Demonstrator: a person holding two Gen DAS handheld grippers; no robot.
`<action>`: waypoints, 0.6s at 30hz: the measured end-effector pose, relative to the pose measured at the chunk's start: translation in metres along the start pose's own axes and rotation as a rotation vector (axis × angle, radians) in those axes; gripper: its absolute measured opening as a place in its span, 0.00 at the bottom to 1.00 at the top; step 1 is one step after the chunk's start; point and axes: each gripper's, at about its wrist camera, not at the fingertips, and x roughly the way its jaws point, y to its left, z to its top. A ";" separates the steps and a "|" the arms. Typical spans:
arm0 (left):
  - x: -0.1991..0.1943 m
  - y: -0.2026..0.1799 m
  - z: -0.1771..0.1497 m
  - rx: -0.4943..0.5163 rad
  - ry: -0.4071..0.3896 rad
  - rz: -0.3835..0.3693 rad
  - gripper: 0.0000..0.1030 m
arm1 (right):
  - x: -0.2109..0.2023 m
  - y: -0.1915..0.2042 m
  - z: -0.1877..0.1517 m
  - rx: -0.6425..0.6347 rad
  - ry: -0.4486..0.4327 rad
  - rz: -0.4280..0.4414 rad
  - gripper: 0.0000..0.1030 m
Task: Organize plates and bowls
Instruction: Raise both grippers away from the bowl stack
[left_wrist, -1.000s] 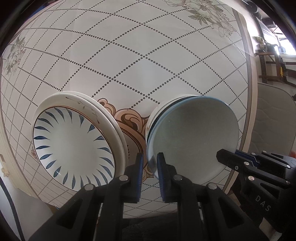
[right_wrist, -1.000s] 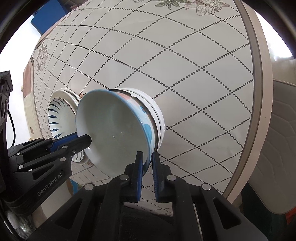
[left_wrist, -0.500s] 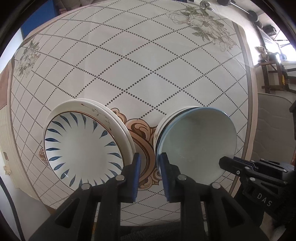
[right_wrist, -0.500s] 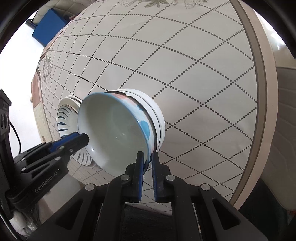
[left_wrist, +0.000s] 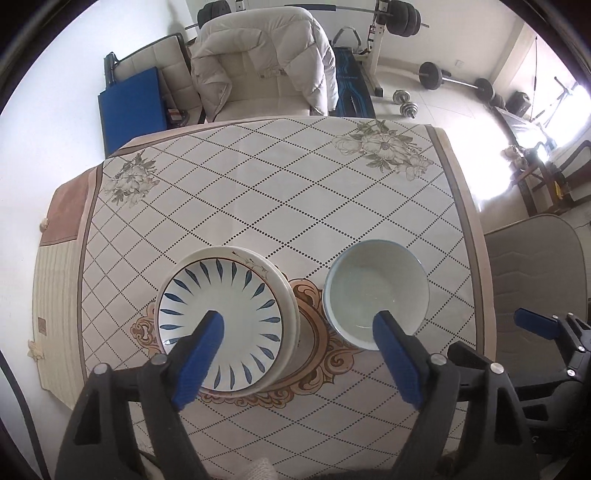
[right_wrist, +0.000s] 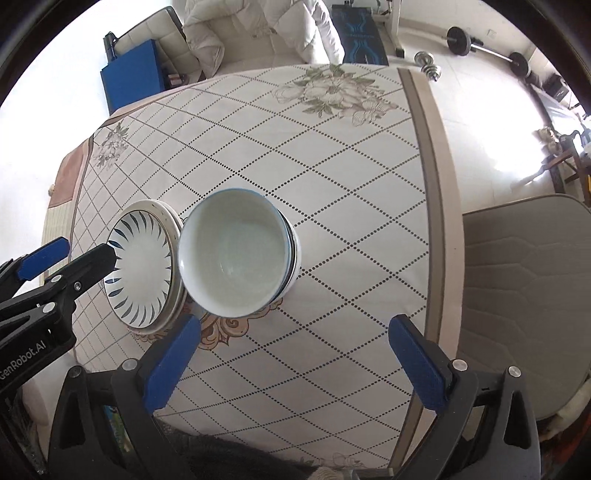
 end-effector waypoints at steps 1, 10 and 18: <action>-0.006 0.001 -0.003 -0.007 -0.011 0.000 0.82 | -0.009 0.002 -0.006 -0.001 -0.027 -0.013 1.00; -0.066 0.009 -0.036 -0.044 -0.098 -0.017 0.83 | -0.101 0.014 -0.056 0.018 -0.206 -0.085 1.00; -0.111 0.013 -0.061 -0.066 -0.197 0.027 0.83 | -0.157 0.028 -0.087 0.008 -0.322 -0.109 1.00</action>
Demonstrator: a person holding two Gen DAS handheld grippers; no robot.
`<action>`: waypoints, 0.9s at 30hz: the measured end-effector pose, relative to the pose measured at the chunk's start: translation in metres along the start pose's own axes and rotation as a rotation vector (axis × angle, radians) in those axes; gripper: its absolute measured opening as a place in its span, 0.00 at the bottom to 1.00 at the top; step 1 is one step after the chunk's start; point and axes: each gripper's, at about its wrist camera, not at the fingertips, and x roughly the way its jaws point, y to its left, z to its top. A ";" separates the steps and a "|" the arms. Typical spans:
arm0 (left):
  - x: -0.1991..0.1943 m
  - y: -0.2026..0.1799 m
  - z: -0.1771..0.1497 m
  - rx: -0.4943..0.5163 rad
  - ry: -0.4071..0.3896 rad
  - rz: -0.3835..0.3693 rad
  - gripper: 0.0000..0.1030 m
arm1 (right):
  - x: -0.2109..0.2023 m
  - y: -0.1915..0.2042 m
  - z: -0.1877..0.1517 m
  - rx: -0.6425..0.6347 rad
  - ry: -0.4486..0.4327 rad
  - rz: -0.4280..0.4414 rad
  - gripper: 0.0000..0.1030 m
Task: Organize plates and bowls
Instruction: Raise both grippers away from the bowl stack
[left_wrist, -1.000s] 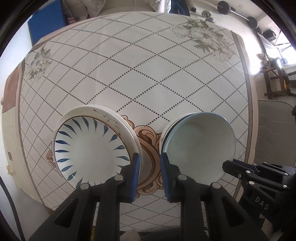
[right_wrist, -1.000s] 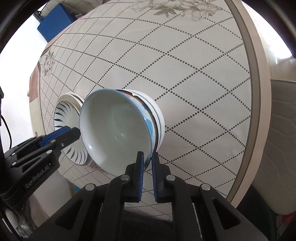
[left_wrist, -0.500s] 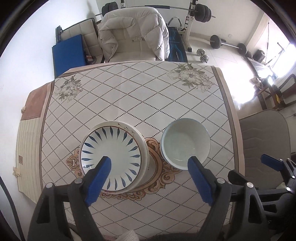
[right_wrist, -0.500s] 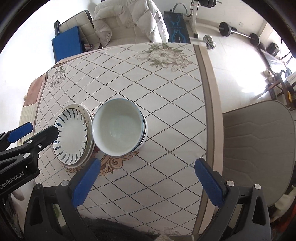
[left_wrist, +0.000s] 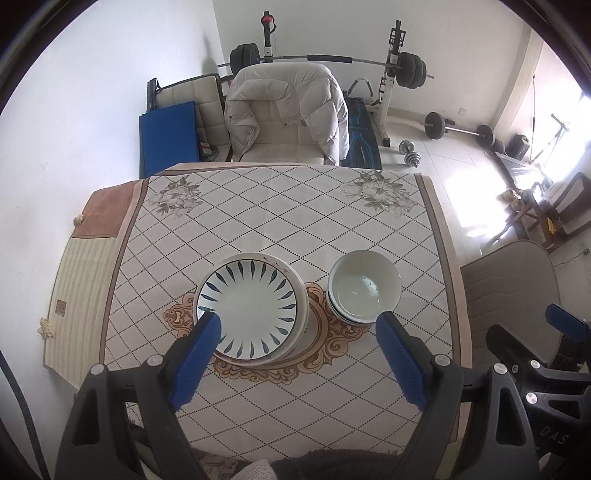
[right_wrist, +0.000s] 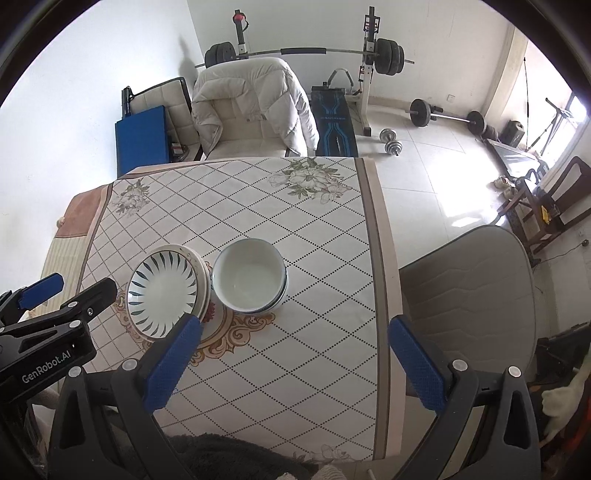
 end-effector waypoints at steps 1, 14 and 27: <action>-0.004 0.000 -0.002 0.003 -0.010 0.008 0.83 | -0.007 0.002 -0.001 0.000 -0.010 -0.001 1.00; -0.039 -0.005 -0.006 0.021 -0.112 0.013 0.83 | -0.048 0.000 -0.007 -0.010 -0.063 0.016 1.00; 0.016 -0.015 0.044 0.133 -0.073 0.024 0.83 | -0.002 -0.021 0.022 -0.078 -0.215 0.008 1.00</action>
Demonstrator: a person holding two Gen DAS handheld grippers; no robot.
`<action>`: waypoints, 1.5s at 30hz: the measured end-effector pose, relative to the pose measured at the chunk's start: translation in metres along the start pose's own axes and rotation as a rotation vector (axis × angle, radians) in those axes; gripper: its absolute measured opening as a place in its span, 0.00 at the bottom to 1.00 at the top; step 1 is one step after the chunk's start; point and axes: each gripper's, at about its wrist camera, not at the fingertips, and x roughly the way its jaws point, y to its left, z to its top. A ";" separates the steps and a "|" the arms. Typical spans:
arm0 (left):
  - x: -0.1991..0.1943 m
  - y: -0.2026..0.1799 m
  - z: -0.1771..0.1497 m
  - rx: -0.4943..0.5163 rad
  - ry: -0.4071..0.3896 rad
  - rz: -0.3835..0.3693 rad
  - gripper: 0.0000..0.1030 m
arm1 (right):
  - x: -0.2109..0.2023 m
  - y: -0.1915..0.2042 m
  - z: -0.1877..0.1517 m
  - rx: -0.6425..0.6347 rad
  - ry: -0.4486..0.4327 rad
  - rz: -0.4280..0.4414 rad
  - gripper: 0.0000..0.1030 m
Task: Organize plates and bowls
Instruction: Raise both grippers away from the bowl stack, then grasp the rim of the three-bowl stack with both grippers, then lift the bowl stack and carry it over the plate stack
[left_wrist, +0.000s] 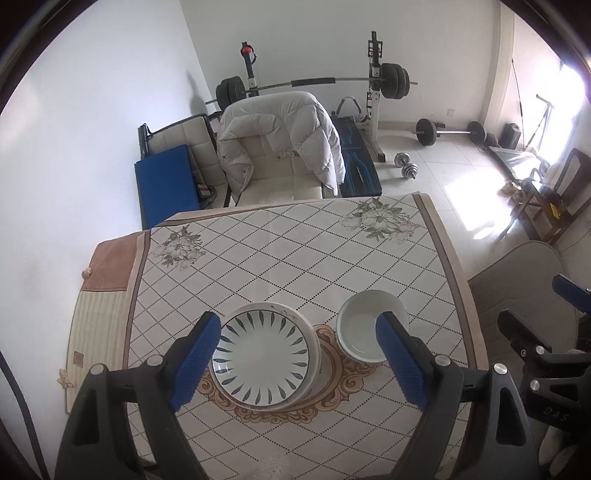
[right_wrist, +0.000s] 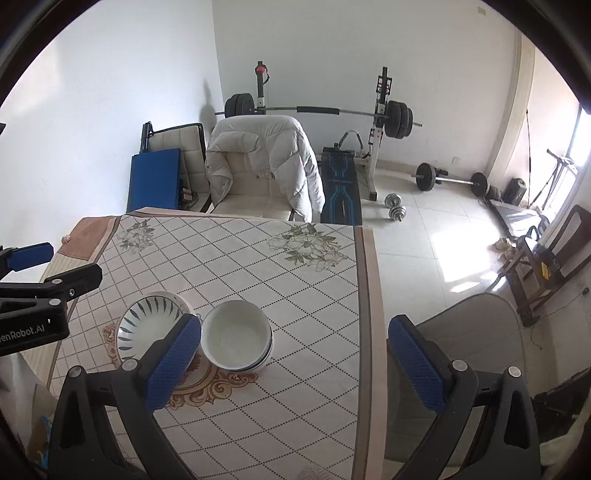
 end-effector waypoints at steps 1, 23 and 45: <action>0.013 0.000 0.004 0.013 0.031 -0.010 0.84 | 0.015 -0.005 0.001 0.022 0.029 0.002 1.00; 0.282 -0.072 0.035 0.422 0.692 -0.443 0.76 | 0.309 -0.031 -0.096 0.559 0.649 0.491 1.00; 0.344 -0.100 -0.010 0.389 0.910 -0.722 0.61 | 0.375 0.001 -0.135 0.709 0.699 0.583 0.82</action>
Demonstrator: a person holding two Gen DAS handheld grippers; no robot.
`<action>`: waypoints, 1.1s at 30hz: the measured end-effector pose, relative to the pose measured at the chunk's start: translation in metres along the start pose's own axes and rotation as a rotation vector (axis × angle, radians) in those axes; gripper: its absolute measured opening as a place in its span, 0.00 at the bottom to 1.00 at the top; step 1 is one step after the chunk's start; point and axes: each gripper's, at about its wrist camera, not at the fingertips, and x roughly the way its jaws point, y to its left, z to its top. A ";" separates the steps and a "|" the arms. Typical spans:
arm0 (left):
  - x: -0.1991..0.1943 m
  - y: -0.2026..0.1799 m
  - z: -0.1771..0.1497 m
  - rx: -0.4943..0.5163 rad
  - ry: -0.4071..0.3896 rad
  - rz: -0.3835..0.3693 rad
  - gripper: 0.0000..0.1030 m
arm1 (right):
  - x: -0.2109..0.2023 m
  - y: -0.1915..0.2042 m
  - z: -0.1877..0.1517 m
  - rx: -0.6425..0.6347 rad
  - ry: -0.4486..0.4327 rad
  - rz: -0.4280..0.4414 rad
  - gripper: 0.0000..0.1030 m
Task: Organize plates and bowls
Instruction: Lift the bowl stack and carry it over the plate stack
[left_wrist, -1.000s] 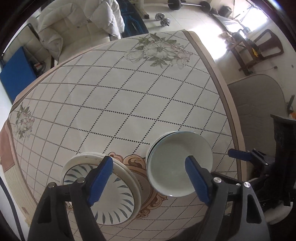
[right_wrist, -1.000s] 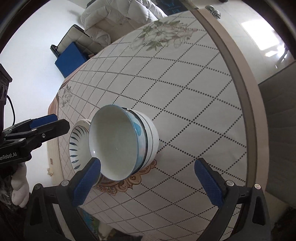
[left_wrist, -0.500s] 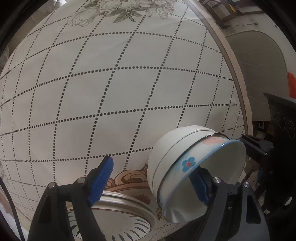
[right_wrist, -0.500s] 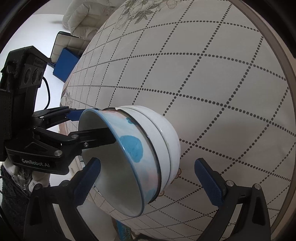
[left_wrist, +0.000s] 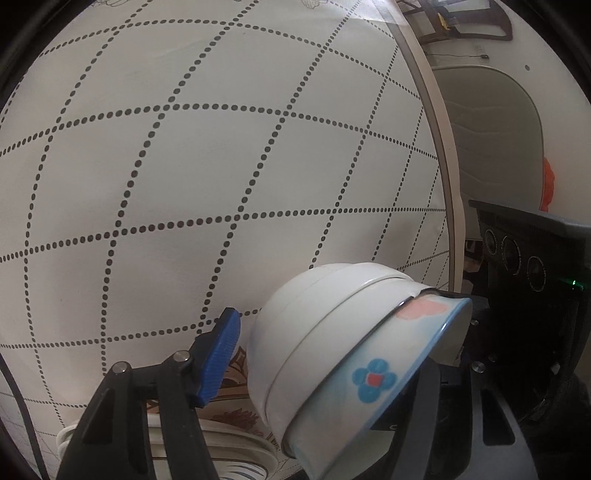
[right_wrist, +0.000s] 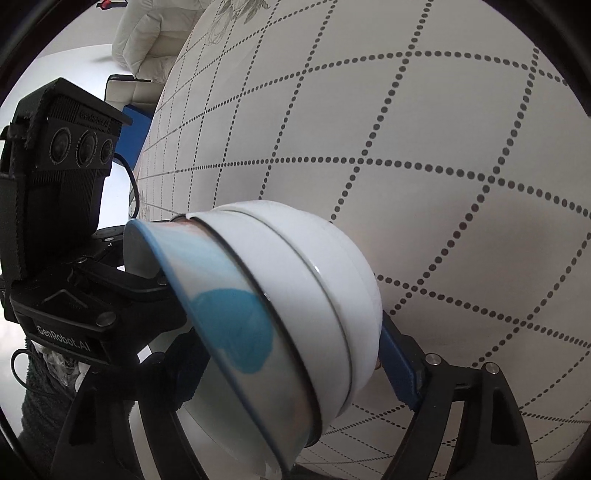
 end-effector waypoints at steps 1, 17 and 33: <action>0.002 -0.003 0.000 0.006 -0.002 0.000 0.62 | 0.001 -0.001 0.000 0.007 -0.003 0.002 0.81; -0.008 -0.004 -0.007 -0.021 -0.034 0.054 0.61 | -0.011 0.006 0.018 0.057 0.014 -0.018 0.68; -0.048 -0.001 -0.009 -0.035 -0.084 0.049 0.61 | -0.036 0.020 0.014 0.043 0.027 -0.034 0.68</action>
